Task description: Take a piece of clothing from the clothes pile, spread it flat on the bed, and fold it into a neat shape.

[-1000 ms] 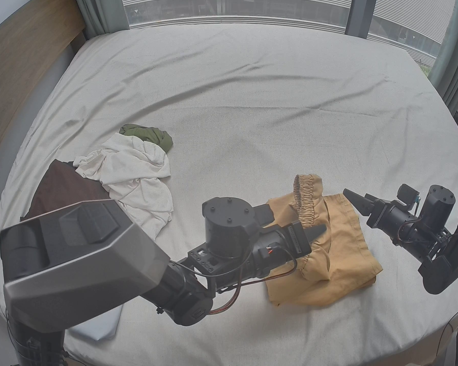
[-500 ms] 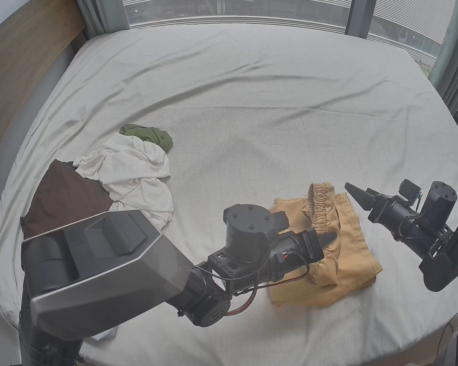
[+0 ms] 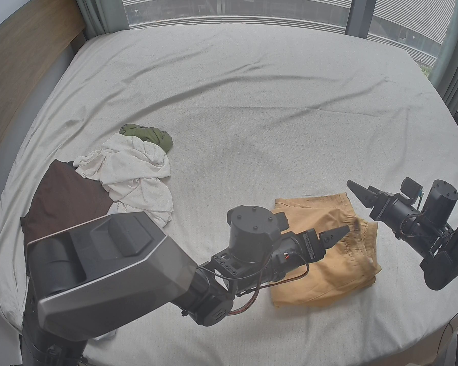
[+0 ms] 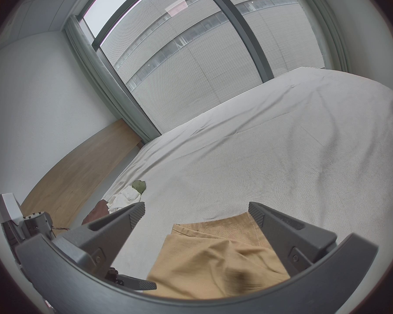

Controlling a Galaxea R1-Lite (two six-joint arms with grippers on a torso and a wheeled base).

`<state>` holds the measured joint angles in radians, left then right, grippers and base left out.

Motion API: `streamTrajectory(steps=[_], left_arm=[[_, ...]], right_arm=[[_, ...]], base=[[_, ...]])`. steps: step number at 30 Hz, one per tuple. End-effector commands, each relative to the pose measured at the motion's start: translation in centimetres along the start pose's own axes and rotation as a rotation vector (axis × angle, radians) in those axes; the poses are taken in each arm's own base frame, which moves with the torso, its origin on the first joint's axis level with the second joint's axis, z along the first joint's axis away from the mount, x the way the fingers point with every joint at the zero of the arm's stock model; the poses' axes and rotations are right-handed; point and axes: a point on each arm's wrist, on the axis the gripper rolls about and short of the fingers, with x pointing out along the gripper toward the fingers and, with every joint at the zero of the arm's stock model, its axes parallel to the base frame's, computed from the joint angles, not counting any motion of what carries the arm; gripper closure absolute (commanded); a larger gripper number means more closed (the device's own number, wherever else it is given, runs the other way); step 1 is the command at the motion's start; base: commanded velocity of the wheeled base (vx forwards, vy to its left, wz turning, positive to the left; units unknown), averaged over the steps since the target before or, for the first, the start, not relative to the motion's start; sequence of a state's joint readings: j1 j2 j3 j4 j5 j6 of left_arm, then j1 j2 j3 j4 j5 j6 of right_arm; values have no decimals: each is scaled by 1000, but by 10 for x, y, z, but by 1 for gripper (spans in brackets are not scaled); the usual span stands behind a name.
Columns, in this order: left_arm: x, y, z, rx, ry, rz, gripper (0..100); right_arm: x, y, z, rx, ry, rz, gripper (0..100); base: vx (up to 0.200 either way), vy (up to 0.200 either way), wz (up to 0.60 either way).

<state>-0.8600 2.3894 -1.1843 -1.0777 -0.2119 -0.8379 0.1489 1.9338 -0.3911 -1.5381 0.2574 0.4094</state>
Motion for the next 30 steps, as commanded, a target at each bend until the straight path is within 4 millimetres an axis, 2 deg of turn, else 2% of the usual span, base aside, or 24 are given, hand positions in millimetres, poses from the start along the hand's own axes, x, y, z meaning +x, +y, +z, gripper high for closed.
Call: streamTrajectory(steps=[1,6,9,21,29,30], left_arm=[[-4,6,1,12,-17,40,0],[-22,4,12,16,-31,62,0],[-48,1,27,39,-52,92,0],[-118,-1,57,88,-106,162,0],[-191,4,77,194,-144,223,0],[-193,4,78,195,-145,224,0]], right_arm=[[-1,1,2,-1,-6,1,0],[-2,1,1,-1,-3,5,0],[-2,3,-1,1,6,6,0],[-4,6,-6,5,28,13,0],[-6,12,-12,8,55,30,0],[-6,12,-13,8,58,29,0]], base=[[0,0,0],[0,0,0],[0,0,0],[0,0,0],[0,0,0],[0,0,0]])
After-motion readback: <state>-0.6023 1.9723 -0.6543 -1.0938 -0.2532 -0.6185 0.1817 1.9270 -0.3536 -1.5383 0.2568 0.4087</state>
